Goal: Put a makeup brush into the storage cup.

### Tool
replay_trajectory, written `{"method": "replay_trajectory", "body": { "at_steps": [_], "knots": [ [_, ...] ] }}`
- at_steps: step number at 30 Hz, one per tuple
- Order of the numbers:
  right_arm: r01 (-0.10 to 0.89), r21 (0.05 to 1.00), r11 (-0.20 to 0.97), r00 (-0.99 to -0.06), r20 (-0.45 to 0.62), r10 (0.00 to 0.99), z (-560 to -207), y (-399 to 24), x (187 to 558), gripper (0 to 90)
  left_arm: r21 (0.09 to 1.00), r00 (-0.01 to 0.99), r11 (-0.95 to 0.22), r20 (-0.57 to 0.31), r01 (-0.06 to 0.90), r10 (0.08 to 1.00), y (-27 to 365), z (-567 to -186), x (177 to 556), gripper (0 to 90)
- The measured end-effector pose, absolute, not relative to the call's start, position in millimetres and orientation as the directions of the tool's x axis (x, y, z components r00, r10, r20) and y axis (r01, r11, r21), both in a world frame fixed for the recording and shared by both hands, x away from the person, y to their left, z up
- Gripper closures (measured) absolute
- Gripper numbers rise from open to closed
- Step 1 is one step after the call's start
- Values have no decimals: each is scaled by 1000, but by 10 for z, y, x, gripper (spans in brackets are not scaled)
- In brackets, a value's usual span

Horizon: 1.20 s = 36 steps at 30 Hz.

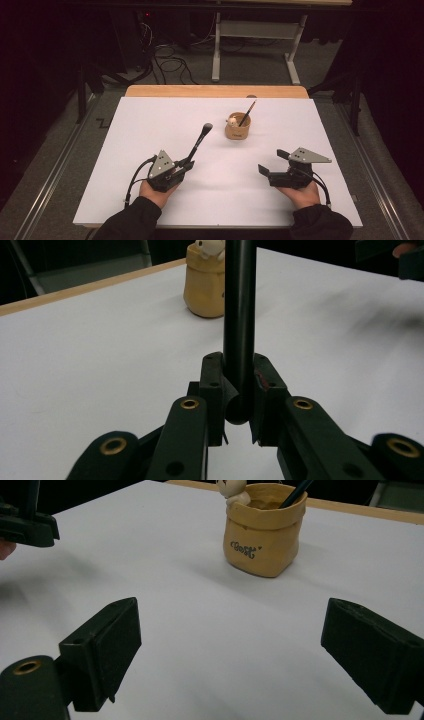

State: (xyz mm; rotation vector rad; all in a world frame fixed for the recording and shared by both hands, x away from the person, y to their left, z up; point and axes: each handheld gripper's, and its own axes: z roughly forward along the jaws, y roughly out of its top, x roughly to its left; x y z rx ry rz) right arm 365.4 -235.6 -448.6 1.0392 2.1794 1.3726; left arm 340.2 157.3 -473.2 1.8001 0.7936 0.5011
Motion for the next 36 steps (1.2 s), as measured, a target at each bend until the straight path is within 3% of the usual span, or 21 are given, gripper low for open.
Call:
{"method": "replay_trajectory", "body": {
  "at_steps": [20,36],
  "knots": [
    [387,889,244,-665,86,742,-4482,-2377,3648,105,953,712,-200,-22,226,702,1316,-4449,3596,790],
    [378,894,242,-672,86,735,-4483,-2361,3644,117,959,748,-161,-69,231,661,1035,-4608,3569,790]
  ]
}}
